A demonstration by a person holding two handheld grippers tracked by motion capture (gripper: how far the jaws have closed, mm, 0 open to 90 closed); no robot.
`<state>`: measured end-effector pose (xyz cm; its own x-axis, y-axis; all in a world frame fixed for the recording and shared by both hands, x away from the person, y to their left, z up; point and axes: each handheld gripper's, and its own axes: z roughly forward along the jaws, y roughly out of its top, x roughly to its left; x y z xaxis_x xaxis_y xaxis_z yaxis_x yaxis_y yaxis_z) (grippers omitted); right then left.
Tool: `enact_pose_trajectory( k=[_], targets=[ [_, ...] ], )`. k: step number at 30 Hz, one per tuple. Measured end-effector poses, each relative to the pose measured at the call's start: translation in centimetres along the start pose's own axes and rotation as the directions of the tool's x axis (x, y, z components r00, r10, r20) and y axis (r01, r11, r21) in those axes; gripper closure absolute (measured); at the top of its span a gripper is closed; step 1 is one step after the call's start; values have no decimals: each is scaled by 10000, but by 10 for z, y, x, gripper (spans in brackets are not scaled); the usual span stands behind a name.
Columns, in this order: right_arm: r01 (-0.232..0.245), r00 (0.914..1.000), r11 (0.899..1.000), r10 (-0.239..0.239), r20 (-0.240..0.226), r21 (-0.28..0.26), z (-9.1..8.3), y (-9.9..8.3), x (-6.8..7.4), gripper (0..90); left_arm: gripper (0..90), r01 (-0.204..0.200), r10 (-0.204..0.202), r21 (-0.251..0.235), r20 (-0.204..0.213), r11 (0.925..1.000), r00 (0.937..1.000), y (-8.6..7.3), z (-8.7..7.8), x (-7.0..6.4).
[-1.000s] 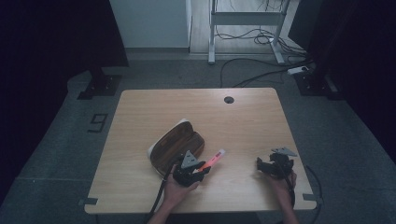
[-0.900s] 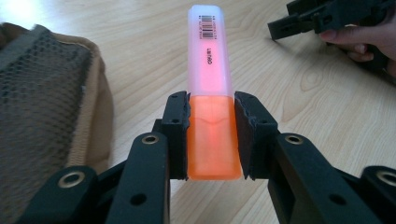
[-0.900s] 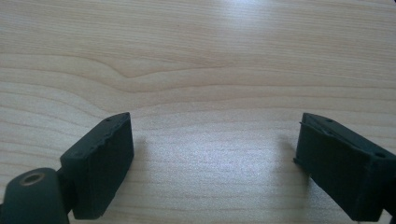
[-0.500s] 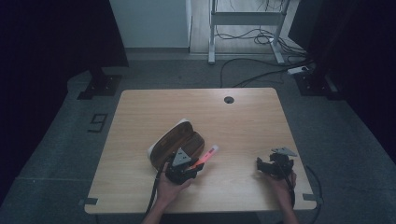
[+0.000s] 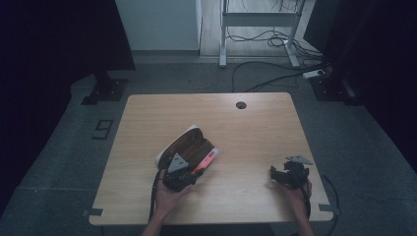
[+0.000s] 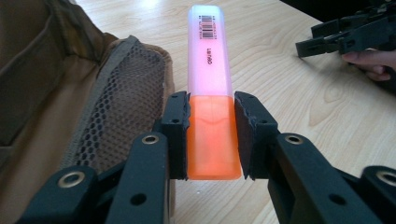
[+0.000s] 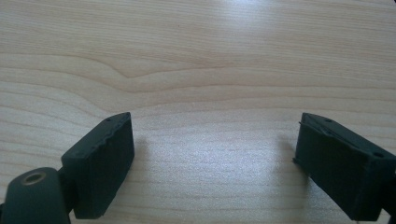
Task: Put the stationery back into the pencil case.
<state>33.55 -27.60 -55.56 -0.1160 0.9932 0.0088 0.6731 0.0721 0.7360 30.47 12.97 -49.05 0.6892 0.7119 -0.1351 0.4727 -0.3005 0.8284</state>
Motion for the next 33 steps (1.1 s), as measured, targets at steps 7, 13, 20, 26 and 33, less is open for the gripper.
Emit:
enact_pose_trajectory(
  k=[7, 13, 20, 26, 33],
  targets=[
    [5, 10000, 10000, -5, -9, -2, 0, 0, 0, 116, 675, 118, -118, -56, -114, 9999, 9999, 0, -3, 5],
    [16, 10000, 10000, -16, -20, -18, 0, 0, 0, 122, 675, 334, -341, -227, -303, 9992, 9990, 0, -11, 16],
    [18, 10000, 10000, -18, -21, -19, 0, 0, 0, 122, 675, 488, -499, -248, -474, 9985, 9976, 0, -15, 25],
    [18, 10000, 10000, -18, -22, -18, 0, 0, 0, 122, 675, 619, -636, -306, -586, 9976, 9963, -1, -18, 32],
    [17, 10000, 10000, -17, -21, -19, 0, 0, 0, 122, 675, 763, -778, -238, -717, 9968, 9944, -3, -21, 40]
  ],
)
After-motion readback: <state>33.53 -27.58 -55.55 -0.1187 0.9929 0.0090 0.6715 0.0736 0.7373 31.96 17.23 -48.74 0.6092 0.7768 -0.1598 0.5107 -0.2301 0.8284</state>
